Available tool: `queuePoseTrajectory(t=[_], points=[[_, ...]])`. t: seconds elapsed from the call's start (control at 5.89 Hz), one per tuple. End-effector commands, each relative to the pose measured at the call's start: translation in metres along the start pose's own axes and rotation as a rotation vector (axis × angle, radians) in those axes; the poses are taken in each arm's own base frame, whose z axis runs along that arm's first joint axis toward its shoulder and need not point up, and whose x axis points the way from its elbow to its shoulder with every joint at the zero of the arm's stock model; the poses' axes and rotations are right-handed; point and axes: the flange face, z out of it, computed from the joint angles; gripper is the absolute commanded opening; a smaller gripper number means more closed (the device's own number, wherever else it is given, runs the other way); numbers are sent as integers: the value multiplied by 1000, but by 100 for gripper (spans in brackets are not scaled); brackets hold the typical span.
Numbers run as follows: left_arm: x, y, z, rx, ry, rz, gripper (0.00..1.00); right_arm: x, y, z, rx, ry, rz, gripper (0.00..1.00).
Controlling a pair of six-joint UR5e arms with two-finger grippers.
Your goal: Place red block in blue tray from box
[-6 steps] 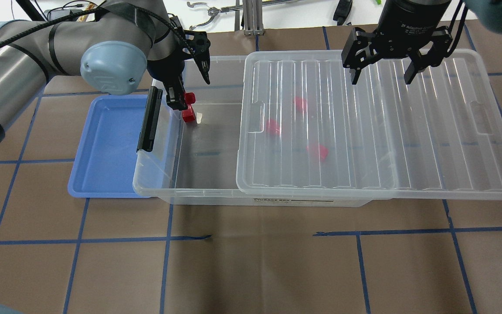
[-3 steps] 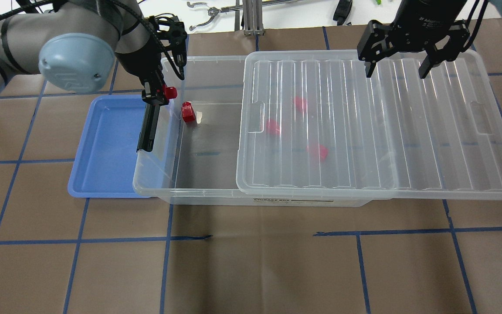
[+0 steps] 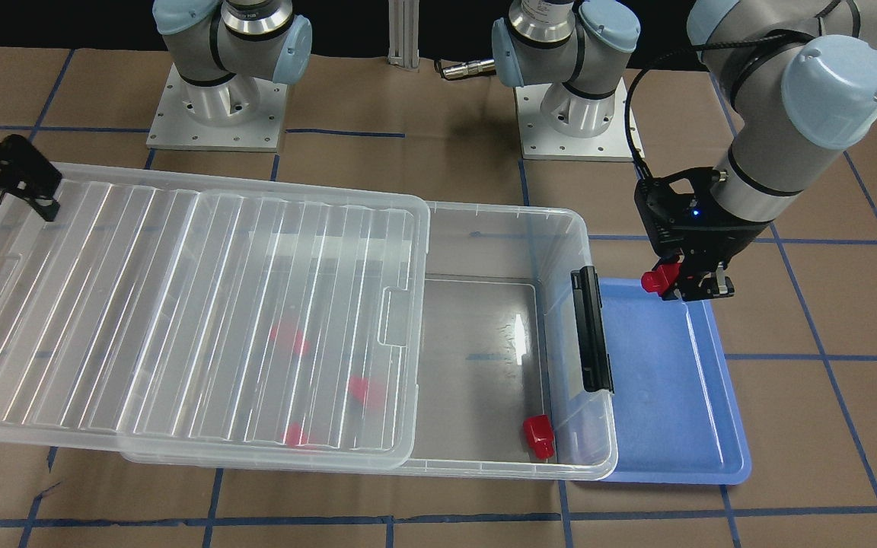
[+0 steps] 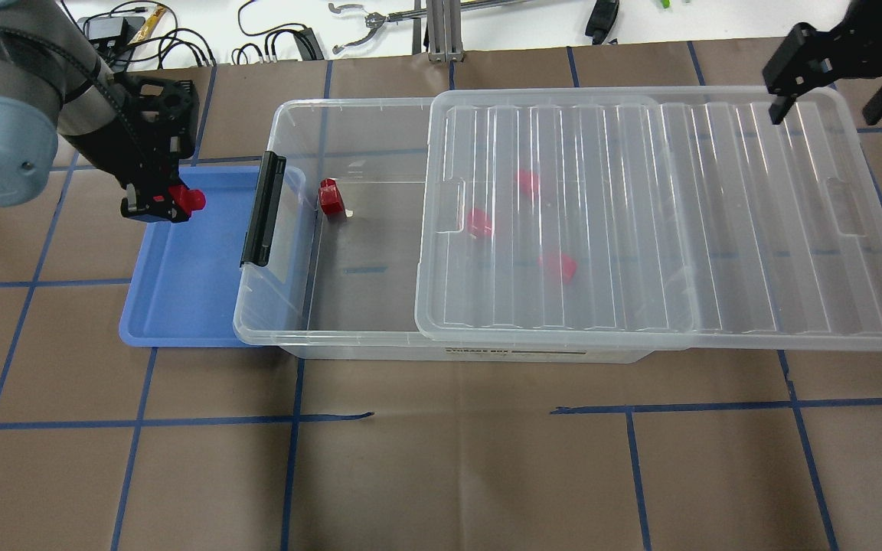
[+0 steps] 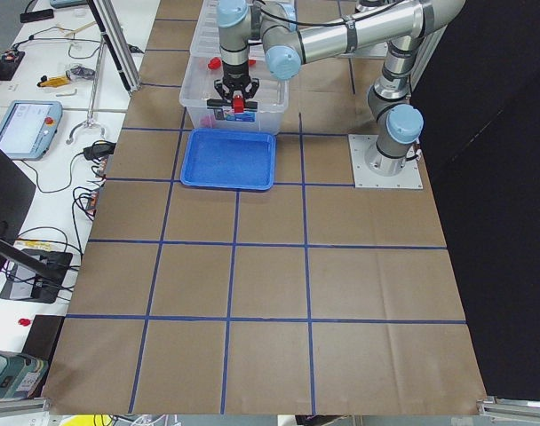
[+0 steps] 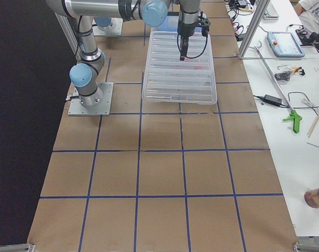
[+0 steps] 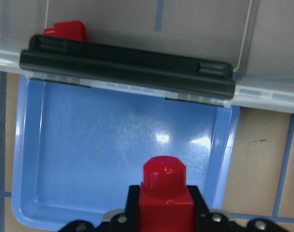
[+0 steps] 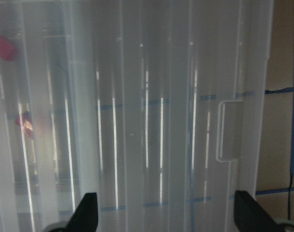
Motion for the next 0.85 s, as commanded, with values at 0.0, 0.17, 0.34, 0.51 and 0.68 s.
queuePoseTrajectory(t=[0.0, 0.17, 0.34, 0.51, 0.68], points=[[-16, 16, 69, -4, -26, 20, 15, 104, -10, 32, -60, 11, 55, 100], [-18, 13, 108, -6, -9, 45, 15, 145, -23, 54, -50, 11, 42, 100], [-15, 19, 134, -14, -13, 102, 16, 181, -36, 77, -31, 19, 28, 100], [-13, 21, 153, -15, -18, 101, 17, 195, -44, 97, -56, 21, 37, 100], [-21, 22, 170, -13, -18, 101, 22, 206, -47, 115, -90, 23, 53, 100]])
